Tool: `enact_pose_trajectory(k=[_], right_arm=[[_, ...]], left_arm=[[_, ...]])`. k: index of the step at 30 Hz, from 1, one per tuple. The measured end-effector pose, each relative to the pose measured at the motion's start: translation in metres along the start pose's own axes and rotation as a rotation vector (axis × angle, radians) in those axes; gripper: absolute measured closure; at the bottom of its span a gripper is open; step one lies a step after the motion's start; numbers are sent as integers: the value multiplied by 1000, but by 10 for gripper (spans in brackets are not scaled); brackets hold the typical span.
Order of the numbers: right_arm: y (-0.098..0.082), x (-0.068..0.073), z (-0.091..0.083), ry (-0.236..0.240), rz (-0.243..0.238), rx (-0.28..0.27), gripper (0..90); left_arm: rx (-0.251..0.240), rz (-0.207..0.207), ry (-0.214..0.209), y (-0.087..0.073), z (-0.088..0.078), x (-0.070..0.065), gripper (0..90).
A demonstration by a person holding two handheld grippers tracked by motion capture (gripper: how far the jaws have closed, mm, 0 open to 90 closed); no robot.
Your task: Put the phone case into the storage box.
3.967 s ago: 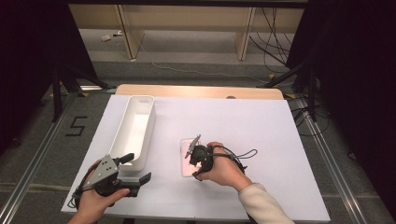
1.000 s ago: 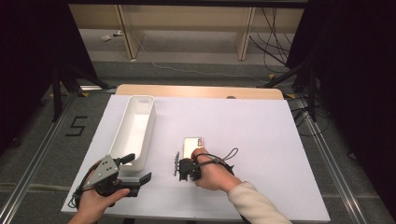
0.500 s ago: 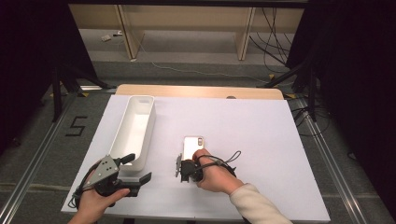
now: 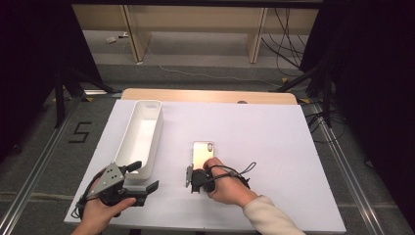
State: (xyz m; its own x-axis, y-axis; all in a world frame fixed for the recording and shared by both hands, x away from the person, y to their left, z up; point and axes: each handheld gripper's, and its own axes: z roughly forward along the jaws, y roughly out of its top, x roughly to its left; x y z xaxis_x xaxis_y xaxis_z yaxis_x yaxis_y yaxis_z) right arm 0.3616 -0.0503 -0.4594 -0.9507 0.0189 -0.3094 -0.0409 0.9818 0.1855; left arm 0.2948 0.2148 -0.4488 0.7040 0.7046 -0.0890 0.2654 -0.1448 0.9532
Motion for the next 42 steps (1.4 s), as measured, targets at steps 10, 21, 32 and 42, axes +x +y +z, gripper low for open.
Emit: enact_pose_trajectory(k=[10, 21, 32, 42], right_arm=[[-1, 4, -6, -63, -9, -19, 893], [-3, 6, -12, -118, -17, -31, 892], [-6, 5, -18, -141, -32, -61, 893], [-8, 7, -20, -136, -25, -66, 893]], left_arm=[[1, 4, 1, 0, 0, 0, 100], [5, 0, 6, 0, 0, 0, 101], [4, -7, 19, 0, 1, 3, 105], [4, -10, 24, 0, 1, 4, 108]])
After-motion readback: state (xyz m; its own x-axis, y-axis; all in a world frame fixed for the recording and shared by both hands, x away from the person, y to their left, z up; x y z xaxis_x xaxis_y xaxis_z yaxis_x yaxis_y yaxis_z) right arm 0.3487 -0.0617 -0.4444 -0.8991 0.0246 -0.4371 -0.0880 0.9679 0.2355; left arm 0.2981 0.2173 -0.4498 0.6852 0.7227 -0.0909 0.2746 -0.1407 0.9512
